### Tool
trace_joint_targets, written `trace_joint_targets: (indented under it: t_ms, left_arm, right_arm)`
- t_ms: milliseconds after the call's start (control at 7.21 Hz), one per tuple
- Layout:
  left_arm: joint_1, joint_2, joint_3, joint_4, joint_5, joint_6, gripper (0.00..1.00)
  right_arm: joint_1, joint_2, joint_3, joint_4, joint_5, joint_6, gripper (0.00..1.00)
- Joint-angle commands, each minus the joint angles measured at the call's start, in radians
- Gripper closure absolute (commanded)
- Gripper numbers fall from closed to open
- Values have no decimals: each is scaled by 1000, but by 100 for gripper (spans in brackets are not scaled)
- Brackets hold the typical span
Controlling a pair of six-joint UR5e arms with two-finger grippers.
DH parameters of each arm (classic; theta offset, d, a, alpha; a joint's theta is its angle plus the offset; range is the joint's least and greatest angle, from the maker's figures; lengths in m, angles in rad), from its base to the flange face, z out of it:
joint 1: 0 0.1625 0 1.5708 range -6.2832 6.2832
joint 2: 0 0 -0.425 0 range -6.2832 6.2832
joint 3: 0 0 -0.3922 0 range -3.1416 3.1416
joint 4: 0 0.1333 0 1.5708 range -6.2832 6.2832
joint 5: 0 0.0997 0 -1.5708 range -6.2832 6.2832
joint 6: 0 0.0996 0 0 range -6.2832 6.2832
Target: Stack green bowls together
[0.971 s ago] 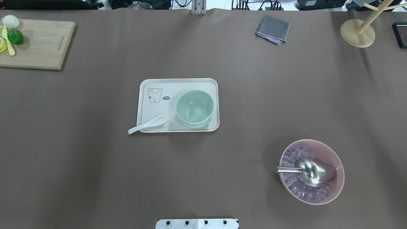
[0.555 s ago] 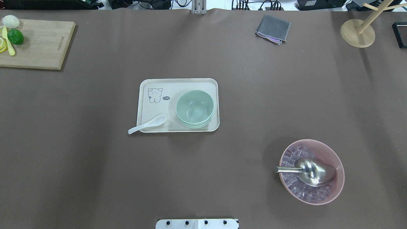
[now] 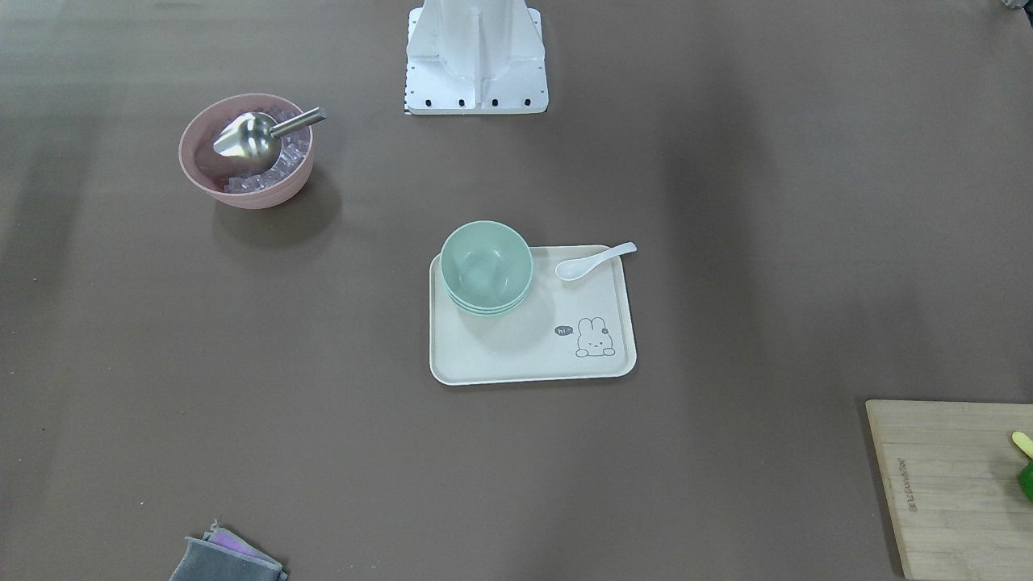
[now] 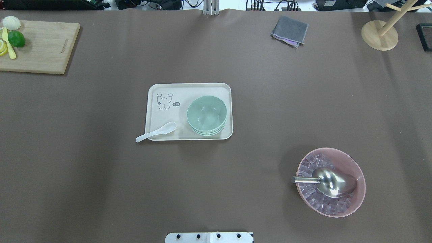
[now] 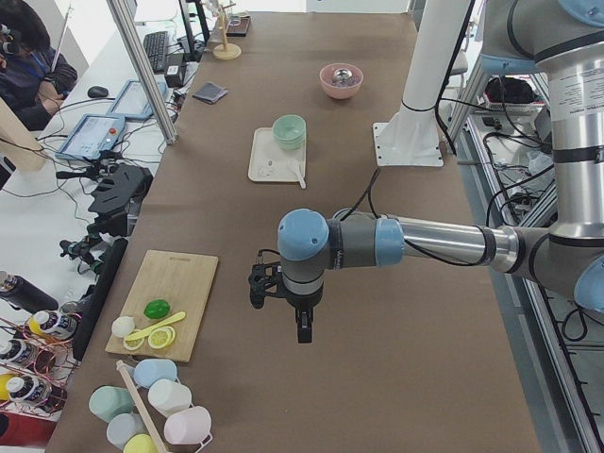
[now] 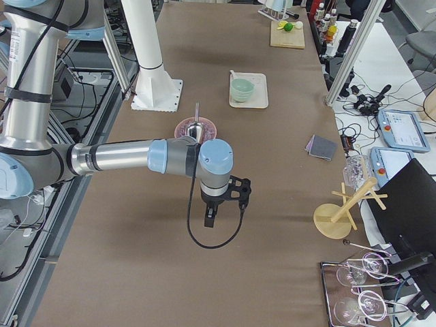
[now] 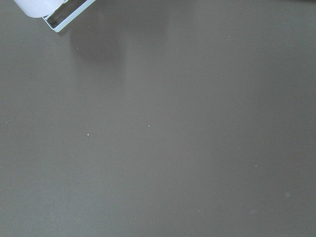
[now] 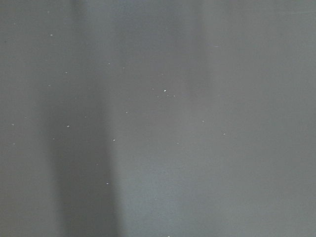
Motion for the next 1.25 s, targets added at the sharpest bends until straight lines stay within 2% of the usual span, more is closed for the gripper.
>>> trace_joint_targets:
  t_ms: [0, 278, 555, 1110]
  left_arm:
    - [0, 1, 1, -1, 2, 1, 2]
    - [0, -2, 5, 2, -1, 3, 2]
    - [0, -4, 76, -1, -10, 6, 2]
    - [-1, -7, 65, -33, 1, 6, 2]
  right_arm:
    - [3, -14, -6, 41, -30, -4, 0]
    - [3, -12, -6, 39, -24, -6, 0]
    - [2, -12, -5, 39, -21, -6, 0]
    - [2, -11, -5, 41, -16, -6, 0]
